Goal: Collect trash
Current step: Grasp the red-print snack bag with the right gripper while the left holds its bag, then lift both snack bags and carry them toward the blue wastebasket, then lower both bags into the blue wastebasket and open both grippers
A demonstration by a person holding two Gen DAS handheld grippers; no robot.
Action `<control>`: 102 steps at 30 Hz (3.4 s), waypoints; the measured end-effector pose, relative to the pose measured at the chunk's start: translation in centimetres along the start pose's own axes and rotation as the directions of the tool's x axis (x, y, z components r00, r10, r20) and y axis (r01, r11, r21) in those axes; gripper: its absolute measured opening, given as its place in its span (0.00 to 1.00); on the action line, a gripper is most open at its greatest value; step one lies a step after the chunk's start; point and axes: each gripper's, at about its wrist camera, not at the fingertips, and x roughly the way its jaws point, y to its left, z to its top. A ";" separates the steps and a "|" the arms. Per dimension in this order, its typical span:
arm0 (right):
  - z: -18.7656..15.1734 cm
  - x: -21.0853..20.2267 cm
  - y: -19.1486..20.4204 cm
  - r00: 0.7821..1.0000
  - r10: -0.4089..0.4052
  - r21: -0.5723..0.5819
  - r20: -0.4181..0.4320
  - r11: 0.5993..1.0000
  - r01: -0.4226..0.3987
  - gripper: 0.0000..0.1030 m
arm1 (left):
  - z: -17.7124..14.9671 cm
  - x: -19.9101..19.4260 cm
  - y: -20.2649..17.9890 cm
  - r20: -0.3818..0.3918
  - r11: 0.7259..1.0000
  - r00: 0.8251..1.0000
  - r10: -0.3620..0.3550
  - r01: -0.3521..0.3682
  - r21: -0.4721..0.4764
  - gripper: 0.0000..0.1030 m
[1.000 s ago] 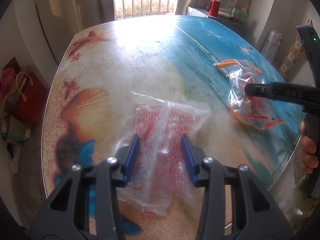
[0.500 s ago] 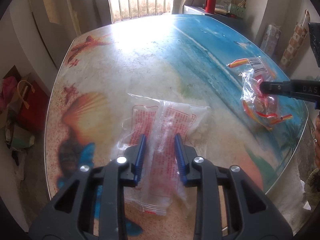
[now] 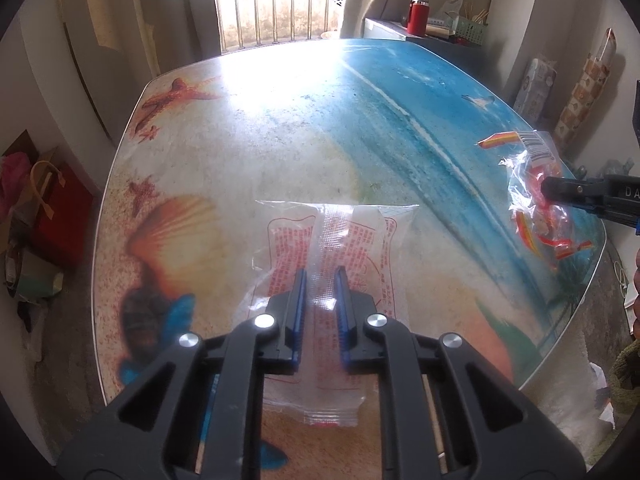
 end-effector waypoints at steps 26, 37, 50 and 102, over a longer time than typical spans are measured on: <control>-0.2 -2.0 -1.2 0.999 0.040 0.029 0.022 0.999 -0.041 0.27 | 2.7 -2.5 -2.7 0.099 0.995 0.994 0.033 -0.042 0.085 0.12; 0.0 -2.5 -1.3 0.999 0.045 0.030 0.028 0.999 -0.045 0.27 | 3.0 -2.7 -2.9 0.108 0.995 0.994 0.036 -0.046 0.091 0.12; -0.1 -3.4 -1.9 0.997 0.056 0.044 0.054 0.997 -0.058 0.27 | 3.7 -3.4 -4.0 0.131 0.992 0.991 0.032 -0.048 0.118 0.12; -13.9 -15.2 -45.4 0.930 -0.329 0.722 0.164 0.682 0.114 0.27 | 2.6 9.1 -56.8 -0.376 0.625 0.846 -0.379 0.534 0.570 0.12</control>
